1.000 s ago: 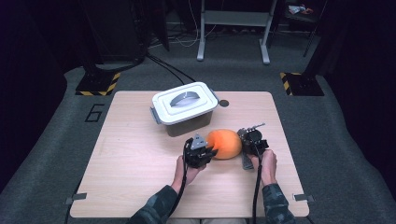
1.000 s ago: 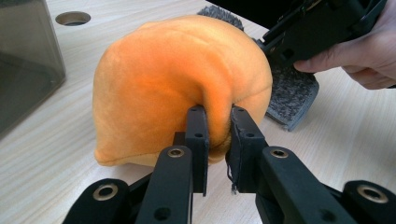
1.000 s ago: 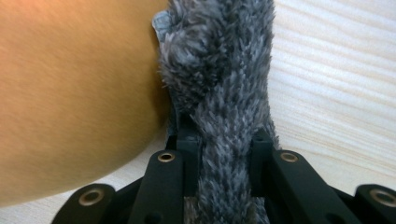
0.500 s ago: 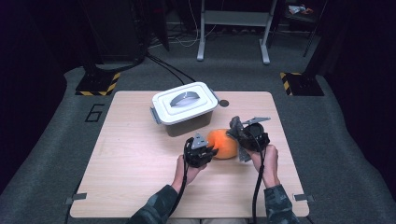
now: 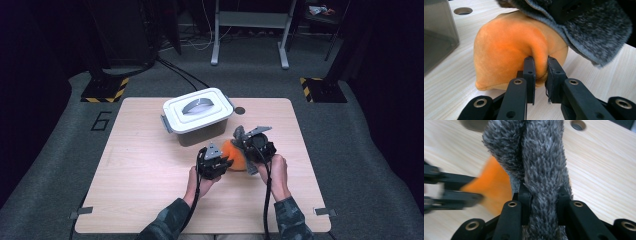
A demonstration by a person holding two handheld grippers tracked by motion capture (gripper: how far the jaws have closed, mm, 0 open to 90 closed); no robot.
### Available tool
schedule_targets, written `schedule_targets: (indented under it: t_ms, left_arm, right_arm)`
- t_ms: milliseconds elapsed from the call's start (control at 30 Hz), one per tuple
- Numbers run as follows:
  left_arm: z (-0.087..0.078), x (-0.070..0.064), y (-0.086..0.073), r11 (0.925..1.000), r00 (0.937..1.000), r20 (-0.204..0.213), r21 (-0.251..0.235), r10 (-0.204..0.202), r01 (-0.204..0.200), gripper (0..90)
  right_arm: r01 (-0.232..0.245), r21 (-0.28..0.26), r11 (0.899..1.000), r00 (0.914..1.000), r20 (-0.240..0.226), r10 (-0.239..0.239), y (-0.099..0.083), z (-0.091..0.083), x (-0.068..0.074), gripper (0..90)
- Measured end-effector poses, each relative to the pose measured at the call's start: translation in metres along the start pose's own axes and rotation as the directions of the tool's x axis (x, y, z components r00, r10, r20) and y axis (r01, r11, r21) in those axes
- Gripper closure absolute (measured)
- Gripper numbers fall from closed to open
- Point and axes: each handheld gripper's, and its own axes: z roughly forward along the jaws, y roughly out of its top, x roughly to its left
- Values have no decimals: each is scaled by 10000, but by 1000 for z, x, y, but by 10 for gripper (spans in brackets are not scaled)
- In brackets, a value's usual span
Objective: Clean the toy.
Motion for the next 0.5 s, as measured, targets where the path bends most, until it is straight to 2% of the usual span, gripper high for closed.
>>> schedule_targets:
  t_ms: [100, 167, 200, 233, 300, 367, 500]
  left_arm:
    - [0, 1, -1, 10000, 10000, 46, 15, 13, -13, 795]
    - [0, 1, -1, 10000, 10000, 51, 43, 30, -30, 795]
    - [0, 1, -1, 10000, 10000, 64, 59, 41, -42, 795]
    - [0, 1, -1, 10000, 10000, 15, 9, 18, -18, 795]
    - [0, 1, -2, 10000, 10000, 29, 3, -66, 66, 795]
    - [0, 2, -2, 10000, 10000, 1, 12, -58, 58, 795]
    - [0, 4, -3, 10000, 10000, 8, 36, -66, 66, 795]
  right_arm:
    - [-249, 45, 9997, 9997, 53, 249, -4, 3, -8, 735]
    - [-607, 203, 9980, 9980, 198, 603, -11, 8, -20, 734]
    - [-607, 203, 9980, 9980, 198, 603, -11, 8, -20, 734]
    - [-770, 340, 9964, 9965, 353, 758, -15, 13, -28, 734]
    - [-1056, 447, 9934, 9941, 315, 1042, -19, 17, -34, 733]
    - [-1178, 649, 9909, 9920, 523, 1145, -22, 22, -39, 734]
    - [-1423, 945, 9853, 9888, 582, 1372, -28, 33, -46, 733]
